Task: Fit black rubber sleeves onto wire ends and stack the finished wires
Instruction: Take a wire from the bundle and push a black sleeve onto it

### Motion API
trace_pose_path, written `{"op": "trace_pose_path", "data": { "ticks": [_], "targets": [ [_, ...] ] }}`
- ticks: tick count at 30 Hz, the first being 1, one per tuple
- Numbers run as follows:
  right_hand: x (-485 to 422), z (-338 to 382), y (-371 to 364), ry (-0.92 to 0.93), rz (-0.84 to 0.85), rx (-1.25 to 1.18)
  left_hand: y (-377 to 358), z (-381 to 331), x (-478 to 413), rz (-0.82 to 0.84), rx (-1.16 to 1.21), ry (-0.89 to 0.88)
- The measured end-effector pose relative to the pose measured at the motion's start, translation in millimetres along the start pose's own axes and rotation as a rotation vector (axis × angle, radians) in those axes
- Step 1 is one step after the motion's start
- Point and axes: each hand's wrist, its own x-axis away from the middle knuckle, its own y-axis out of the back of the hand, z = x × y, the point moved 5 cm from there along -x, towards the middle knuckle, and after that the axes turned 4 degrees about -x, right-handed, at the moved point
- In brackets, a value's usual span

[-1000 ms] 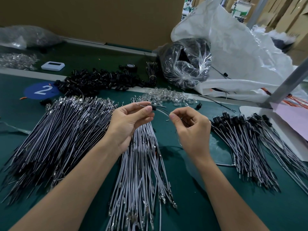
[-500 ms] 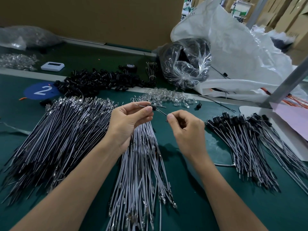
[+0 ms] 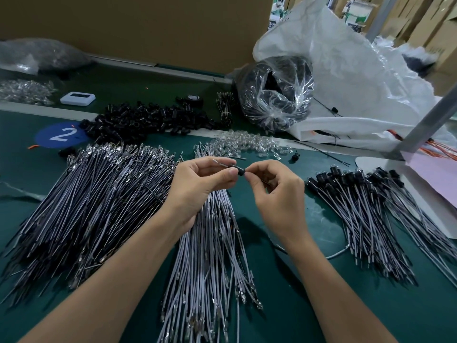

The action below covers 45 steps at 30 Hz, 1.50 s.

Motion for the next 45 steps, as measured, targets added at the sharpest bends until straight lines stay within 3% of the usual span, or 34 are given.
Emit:
{"op": "trace_pose_path", "data": {
  "ticks": [7, 19, 29, 36, 42, 45],
  "targets": [
    [0.4, -0.9, 2.6, -0.058, -0.024, -0.049, -3.1, -0.8, 2.4, 0.017, 0.073, 0.006],
    [1.3, -0.8, 1.4, -0.054, 0.010, -0.101, -3.2, -2.6, 3.0, 0.029, -0.005, -0.029],
    [1.6, 2.0, -1.3, 0.054, 0.026, -0.013, -3.7, -1.1, 2.4, 0.022, -0.047, -0.010],
    [3.5, 0.1, -2.7, 0.089, -0.007, 0.073, 2.0, -10.4, 3.8, -0.106, -0.103, -0.135],
    [-1.4, -1.7, 5.2, 0.099, 0.007, 0.197, 46.8, -28.8, 0.5, -0.481, 0.040, -0.196],
    [-4.6, 1.9, 9.3, 0.151, 0.008, 0.277, 53.1, -34.9, 2.3, -0.564, 0.009, -0.281]
  ]
}}
